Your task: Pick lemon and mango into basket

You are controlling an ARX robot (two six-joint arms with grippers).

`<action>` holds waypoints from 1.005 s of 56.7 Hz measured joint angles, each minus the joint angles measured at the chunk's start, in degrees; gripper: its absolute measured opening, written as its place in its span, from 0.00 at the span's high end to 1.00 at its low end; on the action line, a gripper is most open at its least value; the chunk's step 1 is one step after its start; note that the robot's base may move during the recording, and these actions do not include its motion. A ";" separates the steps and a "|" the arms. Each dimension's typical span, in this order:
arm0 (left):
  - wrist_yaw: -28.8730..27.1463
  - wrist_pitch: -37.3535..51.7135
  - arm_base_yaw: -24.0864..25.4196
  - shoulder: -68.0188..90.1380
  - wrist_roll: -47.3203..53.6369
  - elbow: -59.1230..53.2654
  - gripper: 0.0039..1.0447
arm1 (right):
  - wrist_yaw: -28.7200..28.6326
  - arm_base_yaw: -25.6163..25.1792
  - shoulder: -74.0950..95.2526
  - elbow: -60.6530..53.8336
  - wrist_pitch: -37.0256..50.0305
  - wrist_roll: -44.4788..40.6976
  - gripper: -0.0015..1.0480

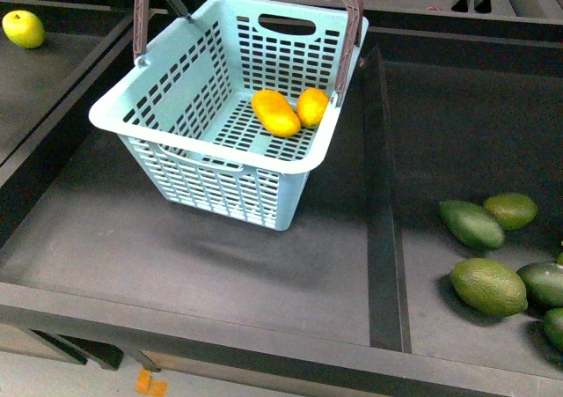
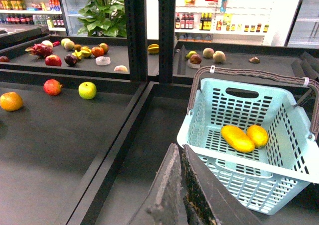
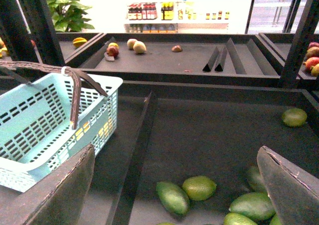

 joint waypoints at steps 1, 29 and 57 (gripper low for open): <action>0.00 0.00 0.00 0.00 0.00 0.00 0.97 | 0.00 0.00 0.00 0.00 0.00 0.00 0.08; 0.02 -0.02 0.00 0.00 0.00 0.00 0.89 | 0.00 0.00 0.00 0.00 0.00 0.00 0.08; 0.00 -0.02 0.00 0.00 0.11 0.00 0.06 | 0.00 0.00 0.00 0.00 0.00 0.00 0.08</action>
